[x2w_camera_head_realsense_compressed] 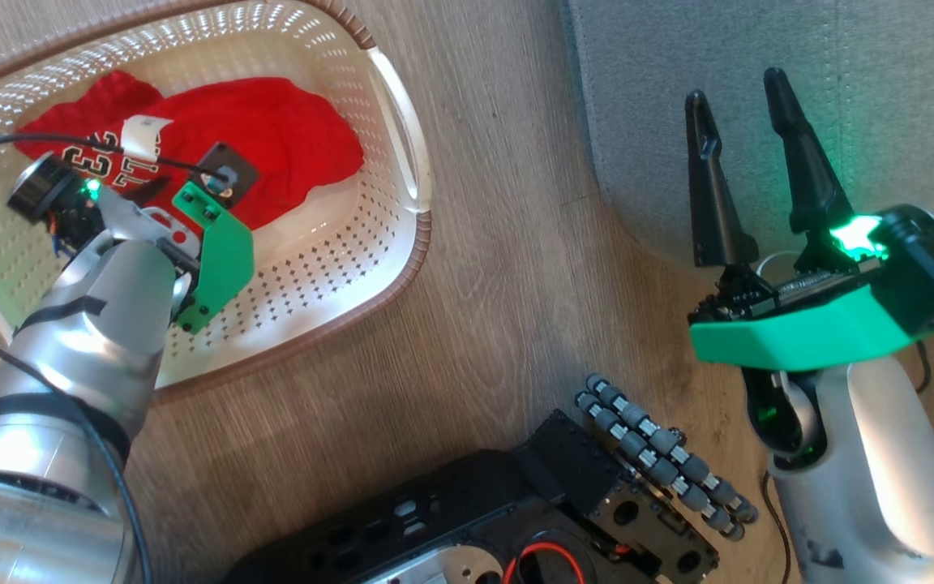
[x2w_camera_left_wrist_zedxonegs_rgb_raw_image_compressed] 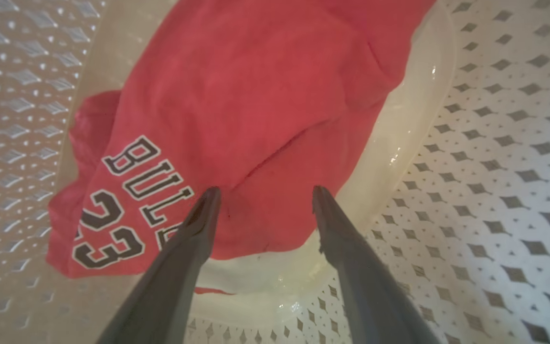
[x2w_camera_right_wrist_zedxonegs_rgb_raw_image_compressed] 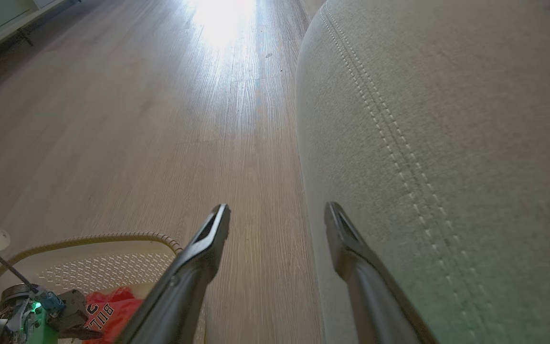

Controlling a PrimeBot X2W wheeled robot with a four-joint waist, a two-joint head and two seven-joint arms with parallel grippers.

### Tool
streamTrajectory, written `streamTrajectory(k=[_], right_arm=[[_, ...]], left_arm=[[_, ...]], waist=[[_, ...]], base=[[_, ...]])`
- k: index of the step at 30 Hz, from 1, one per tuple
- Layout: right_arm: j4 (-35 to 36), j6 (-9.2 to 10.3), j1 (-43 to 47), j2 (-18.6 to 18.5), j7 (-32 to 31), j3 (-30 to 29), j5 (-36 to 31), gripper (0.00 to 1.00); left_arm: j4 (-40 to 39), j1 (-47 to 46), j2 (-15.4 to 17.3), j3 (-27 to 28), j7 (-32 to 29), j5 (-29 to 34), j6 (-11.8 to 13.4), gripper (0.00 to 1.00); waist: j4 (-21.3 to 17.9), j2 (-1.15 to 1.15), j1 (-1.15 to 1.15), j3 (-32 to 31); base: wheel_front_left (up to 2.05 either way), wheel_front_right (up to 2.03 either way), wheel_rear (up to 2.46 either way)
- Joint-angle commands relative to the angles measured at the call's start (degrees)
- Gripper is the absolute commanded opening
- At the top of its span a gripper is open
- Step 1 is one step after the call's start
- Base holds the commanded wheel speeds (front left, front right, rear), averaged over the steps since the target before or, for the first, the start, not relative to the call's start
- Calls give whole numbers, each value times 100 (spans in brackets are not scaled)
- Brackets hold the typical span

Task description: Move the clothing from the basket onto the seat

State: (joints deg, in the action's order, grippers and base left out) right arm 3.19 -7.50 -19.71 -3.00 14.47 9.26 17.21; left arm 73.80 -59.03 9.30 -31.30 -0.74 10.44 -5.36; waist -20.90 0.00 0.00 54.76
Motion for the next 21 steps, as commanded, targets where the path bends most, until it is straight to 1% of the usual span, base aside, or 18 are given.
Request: streamTrajectory(k=[1, 10, 14, 16, 21], right_arm=[[211, 1, 344, 12, 52, 56, 48, 100], [433, 1, 450, 12, 52, 105, 49, 100], [539, 1, 521, 12, 52, 98, 55, 100], [549, 1, 565, 12, 52, 73, 15, 100], [640, 1, 665, 13, 52, 31, -63, 100]], left_arm=[[-9, 2, 71, 104, -105, -77, 87, 100], [9, -121, 117, -7, -630, -60, 386, 100], [12, -148, 155, 2, -805, -125, 428, 100], [13, -174, 148, -49, -898, -108, 413, 100], [14, -243, 107, -116, -1054, -119, 473, 100]], waist=[[-6, 0, 0, 51], [15, 0, 0, 252], [29, 0, 0, 300], [55, 0, 0, 325], [106, 0, 0, 370]], base=[[0, 0, 0], [0, 0, 0], [0, 0, 0], [0, 0, 0], [0, 0, 0]])
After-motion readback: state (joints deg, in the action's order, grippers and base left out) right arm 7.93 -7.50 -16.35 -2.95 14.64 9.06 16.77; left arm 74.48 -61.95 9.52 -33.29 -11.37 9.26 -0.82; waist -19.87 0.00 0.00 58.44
